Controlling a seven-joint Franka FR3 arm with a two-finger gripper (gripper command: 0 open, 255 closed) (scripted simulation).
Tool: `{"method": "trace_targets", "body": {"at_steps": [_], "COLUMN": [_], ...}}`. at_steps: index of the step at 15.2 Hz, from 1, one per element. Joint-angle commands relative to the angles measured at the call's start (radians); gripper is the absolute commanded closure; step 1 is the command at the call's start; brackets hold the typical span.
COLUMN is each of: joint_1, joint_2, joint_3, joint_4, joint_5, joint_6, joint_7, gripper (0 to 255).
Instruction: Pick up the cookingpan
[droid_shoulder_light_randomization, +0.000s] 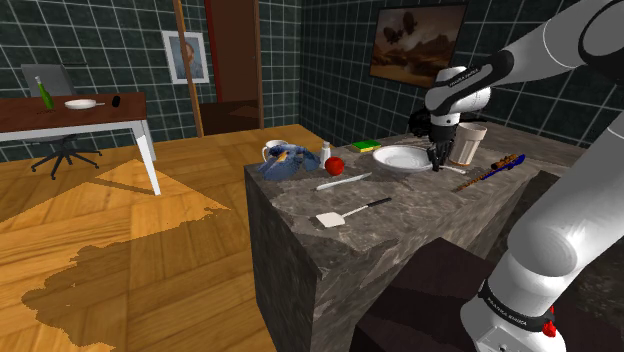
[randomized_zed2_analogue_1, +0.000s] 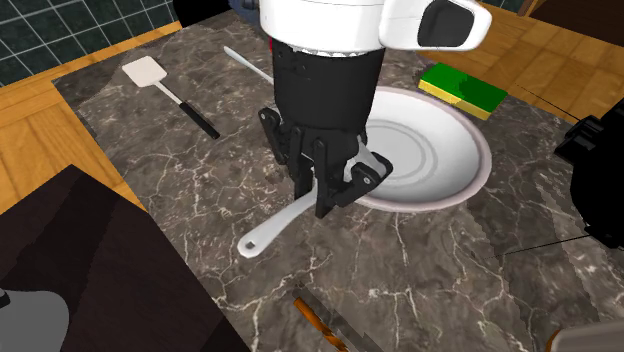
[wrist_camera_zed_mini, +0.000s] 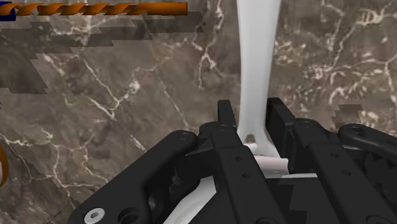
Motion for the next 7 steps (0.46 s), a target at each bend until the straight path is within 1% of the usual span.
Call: {"method": "trace_targets", "body": {"at_steps": [1, 5, 7], "joint_1": [0.001, 0.002, 0.002], "joint_2": [-0.016, -0.041, -0.042], "joint_3": [0.004, 0.01, 0.011], "joint_4": [0.015, 0.047, 0.049], "joint_5": [-0.003, -0.007, -0.008], "joint_6": [-0.03, -0.086, -0.088], "joint_7": [0.003, 0.003, 0.003], "gripper": [255, 255, 255]}}
